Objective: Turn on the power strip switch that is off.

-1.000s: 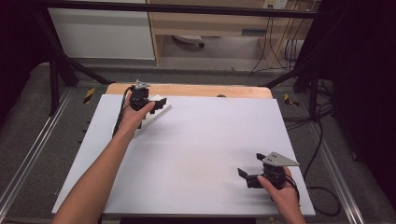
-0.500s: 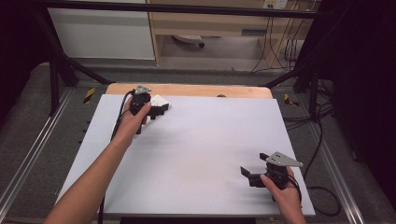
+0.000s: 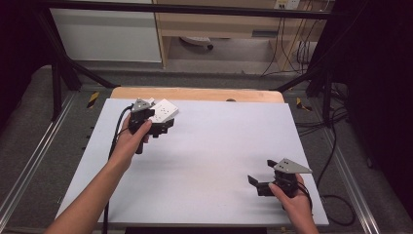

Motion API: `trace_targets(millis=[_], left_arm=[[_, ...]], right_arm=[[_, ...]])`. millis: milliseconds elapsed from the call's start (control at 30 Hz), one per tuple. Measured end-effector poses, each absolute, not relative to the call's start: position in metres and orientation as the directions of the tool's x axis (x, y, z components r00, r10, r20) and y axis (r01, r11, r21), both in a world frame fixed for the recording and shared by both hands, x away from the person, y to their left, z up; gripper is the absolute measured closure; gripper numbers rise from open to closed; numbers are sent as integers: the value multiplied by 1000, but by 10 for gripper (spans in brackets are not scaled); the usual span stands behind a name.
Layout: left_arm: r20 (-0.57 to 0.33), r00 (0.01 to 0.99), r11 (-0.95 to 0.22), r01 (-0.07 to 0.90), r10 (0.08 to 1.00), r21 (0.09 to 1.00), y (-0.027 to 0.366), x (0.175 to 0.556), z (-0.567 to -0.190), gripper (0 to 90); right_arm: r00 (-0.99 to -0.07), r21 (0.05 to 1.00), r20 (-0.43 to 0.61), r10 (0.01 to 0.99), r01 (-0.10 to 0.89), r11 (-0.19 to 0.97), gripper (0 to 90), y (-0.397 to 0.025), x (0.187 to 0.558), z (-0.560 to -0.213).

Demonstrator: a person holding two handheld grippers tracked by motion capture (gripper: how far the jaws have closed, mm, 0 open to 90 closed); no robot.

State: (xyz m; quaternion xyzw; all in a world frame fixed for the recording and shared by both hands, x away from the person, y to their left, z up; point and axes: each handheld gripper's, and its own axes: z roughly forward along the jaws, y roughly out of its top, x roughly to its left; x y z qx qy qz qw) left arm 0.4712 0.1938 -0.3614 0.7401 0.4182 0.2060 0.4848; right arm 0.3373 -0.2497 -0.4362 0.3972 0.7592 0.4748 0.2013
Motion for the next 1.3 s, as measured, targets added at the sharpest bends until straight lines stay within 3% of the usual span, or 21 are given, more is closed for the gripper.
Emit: trace_targets(millis=[500, 1300], left_arm=[[-118, 556, -130, 385, 823, 914, 234, 398, -363, 85], [-111, 533, -133, 399, 839, 907, 271, 334, -397, 85]], right_arm=[[-600, 875, 73, 796, 421, 238, 30, -250, 337, -437], [-598, 872, 66, 799, 424, 246, 30, -250, 338, -438]])
